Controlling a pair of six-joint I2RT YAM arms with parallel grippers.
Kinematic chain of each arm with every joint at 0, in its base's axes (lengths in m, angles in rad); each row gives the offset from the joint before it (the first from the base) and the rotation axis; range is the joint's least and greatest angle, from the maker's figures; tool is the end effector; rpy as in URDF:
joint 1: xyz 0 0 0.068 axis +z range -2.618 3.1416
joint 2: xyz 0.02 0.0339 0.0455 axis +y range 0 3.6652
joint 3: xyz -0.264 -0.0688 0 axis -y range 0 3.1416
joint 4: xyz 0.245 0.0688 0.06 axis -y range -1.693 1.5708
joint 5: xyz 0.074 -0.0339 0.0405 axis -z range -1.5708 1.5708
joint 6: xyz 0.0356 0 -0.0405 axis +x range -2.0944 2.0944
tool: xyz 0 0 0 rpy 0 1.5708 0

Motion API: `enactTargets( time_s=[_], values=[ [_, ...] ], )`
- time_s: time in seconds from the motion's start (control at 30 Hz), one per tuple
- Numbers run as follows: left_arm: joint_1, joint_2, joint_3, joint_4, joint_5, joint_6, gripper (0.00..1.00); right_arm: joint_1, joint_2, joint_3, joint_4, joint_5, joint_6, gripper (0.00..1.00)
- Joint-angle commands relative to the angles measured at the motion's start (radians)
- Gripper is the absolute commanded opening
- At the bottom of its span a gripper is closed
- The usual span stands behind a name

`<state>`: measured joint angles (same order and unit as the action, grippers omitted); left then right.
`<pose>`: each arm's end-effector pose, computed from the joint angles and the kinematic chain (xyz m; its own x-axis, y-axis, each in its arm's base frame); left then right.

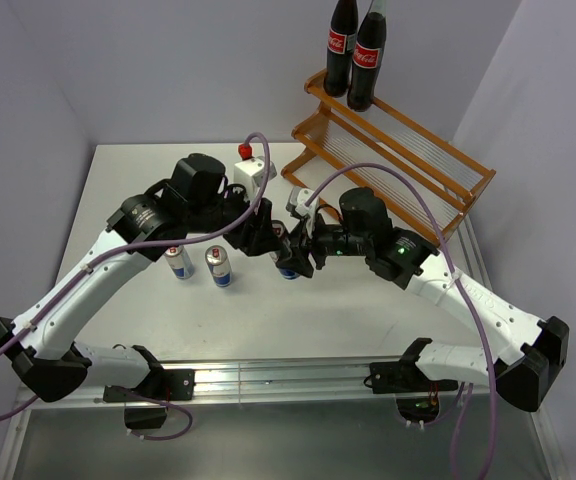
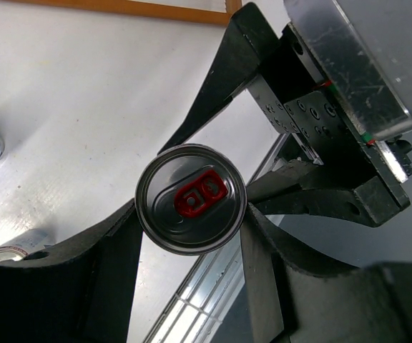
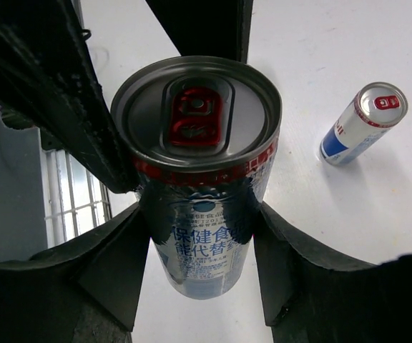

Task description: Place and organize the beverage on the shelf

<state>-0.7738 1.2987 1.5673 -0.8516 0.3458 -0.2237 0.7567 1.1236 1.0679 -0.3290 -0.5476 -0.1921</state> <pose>0.1769 -0.1897 0.4315 -0.5747 0.2697 -0.7726 0.7511 0.5487 -0.3671 0.1695 0.1855 0.3586 -0.0890 -0.3082 -0.9472 -0.9719 0.2350 0.0148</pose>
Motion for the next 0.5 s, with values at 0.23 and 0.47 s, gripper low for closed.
enactTargets(
  time_s=[0.23, 0.47],
  values=[
    [-0.007, -0.036, 0.03, 0.149, -0.045, -0.003, 0.81, 0.013, -0.091, -0.066, 0.241, -0.039, 0.062, 0.0],
    [0.002, -0.059, 0.059, 0.18, -0.332, -0.103, 0.99, 0.013, -0.105, -0.118, 0.315, 0.147, 0.124, 0.0]
  ],
)
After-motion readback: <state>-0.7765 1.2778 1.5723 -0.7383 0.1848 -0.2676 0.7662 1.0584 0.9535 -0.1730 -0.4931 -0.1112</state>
